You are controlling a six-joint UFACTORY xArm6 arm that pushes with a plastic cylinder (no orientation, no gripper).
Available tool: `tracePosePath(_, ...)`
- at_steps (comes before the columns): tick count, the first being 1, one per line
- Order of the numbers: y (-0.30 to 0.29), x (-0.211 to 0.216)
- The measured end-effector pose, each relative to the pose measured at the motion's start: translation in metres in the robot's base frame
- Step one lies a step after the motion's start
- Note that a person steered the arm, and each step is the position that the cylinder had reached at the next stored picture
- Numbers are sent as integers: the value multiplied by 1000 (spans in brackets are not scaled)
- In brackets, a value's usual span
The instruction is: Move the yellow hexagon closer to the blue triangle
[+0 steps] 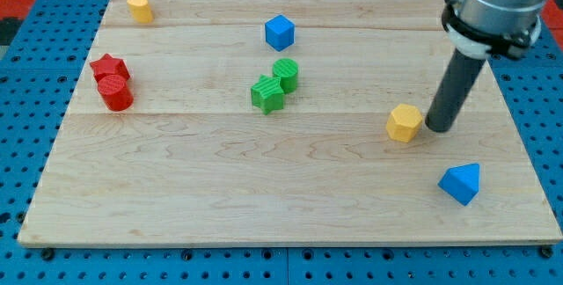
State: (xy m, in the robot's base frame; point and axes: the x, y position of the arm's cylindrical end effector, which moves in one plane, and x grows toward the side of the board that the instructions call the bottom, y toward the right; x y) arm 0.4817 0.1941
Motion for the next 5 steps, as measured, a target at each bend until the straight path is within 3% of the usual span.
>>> tracePosePath(2,-4,-50)
tracePosePath(3,-39,-41)
tracePosePath(5,-31,14)
